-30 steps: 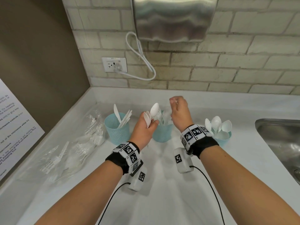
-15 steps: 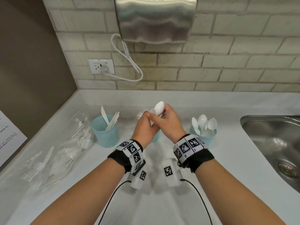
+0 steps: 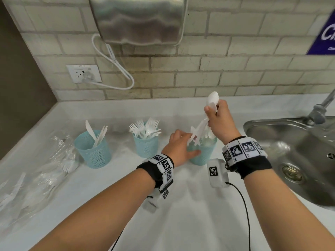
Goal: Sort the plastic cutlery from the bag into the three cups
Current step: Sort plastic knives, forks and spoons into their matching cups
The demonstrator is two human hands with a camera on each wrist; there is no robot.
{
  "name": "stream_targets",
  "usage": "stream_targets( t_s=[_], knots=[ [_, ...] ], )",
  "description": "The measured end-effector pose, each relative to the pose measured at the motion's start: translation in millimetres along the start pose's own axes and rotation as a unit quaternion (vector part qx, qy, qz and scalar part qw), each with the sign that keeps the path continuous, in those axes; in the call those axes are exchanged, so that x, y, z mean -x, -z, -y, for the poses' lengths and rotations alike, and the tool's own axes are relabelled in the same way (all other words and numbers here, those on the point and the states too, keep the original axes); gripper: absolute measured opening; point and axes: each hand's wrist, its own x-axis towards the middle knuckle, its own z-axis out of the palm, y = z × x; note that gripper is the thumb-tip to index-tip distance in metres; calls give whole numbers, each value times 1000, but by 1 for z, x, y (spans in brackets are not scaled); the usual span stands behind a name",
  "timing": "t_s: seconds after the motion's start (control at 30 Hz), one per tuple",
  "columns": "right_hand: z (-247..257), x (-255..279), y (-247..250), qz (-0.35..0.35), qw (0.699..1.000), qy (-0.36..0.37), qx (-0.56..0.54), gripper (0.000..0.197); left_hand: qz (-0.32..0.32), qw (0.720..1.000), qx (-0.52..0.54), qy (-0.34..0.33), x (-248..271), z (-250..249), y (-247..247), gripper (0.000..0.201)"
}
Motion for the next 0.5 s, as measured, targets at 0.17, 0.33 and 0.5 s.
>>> stream_targets(
  t_s=[0.17, 0.33, 0.5],
  knots=[
    [-13, 2, 6, -81, 994, 49, 46, 20, -23, 998, -50, 2, -4, -4, -10, 62],
    [-12, 5, 6, -140, 986, 89, 23, 17, -59, 996, -71, -16, -4, -3, -9, 51],
    [-26, 13, -7, -29, 997, 39, 64, 7, -78, 996, -49, -15, -5, -2, -12, 45]
  ],
)
